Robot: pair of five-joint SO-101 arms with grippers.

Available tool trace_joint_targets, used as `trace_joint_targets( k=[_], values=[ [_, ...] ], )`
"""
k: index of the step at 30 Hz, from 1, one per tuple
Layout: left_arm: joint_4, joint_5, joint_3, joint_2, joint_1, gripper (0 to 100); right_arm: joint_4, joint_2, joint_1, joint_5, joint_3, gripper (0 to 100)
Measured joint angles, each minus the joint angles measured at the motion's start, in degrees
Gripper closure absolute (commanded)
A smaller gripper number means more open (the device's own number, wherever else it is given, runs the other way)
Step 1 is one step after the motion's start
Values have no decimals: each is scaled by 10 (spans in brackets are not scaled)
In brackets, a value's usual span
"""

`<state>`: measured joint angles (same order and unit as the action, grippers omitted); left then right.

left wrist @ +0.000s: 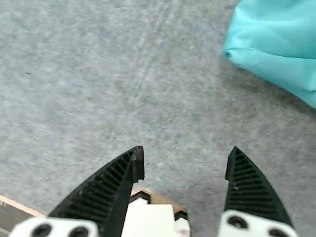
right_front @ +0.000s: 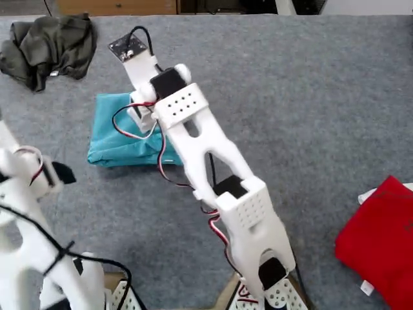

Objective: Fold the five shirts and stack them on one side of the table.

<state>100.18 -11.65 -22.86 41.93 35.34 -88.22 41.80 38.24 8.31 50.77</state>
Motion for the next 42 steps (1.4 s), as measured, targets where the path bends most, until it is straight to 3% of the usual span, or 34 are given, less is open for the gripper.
trace_joint_targets(
  k=[5,10,13,18,24,39,42],
  values=[
    [0,-42,-54,65,44,726,11,61,18,70,31,769],
    [0,-48,-113,108,55,726,15,126,39,112,96,885],
    [0,-48,-128,129,55,726,15,165,39,127,136,896],
    [0,-48,-128,164,55,726,15,210,38,131,200,888],
    [0,-48,-128,185,55,726,-30,221,27,131,247,782],
    [0,-48,-128,185,55,726,-47,277,20,131,258,785],
    [0,-48,-128,185,55,726,-39,280,13,131,261,843]
  ],
)
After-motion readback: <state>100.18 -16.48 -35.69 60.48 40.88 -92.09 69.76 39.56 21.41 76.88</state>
